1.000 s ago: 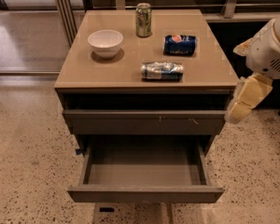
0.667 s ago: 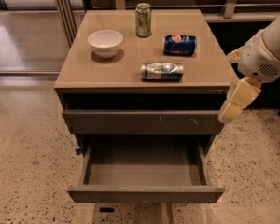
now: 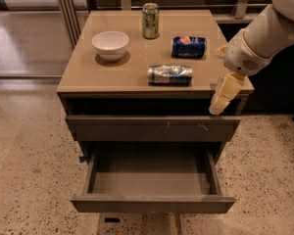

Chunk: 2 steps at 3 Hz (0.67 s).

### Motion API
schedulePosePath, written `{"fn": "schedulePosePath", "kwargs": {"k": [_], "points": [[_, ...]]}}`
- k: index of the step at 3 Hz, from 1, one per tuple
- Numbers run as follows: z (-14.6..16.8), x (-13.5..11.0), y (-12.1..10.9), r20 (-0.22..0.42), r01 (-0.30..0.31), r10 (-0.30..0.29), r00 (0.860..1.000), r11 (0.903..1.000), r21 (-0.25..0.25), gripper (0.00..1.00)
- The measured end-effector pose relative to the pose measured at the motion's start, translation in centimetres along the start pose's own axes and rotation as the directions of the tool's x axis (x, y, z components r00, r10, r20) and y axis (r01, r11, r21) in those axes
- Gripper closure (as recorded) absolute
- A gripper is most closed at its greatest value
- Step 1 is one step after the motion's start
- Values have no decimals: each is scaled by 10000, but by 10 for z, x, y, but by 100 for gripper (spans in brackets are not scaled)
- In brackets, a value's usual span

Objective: Place redbull can into middle drawer

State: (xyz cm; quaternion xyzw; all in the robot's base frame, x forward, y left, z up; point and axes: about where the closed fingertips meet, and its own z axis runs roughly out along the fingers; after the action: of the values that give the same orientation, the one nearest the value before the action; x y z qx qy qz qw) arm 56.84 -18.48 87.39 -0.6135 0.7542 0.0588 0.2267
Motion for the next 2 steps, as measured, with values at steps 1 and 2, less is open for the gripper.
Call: {"fn": "schedulePosePath", "kwargs": {"k": [1, 2], "points": [[15, -23, -32, 6, 697, -697, 9976, 9974, 189, 0], [30, -41, -54, -13, 1094, -1094, 9940, 9939, 127, 0]]}}
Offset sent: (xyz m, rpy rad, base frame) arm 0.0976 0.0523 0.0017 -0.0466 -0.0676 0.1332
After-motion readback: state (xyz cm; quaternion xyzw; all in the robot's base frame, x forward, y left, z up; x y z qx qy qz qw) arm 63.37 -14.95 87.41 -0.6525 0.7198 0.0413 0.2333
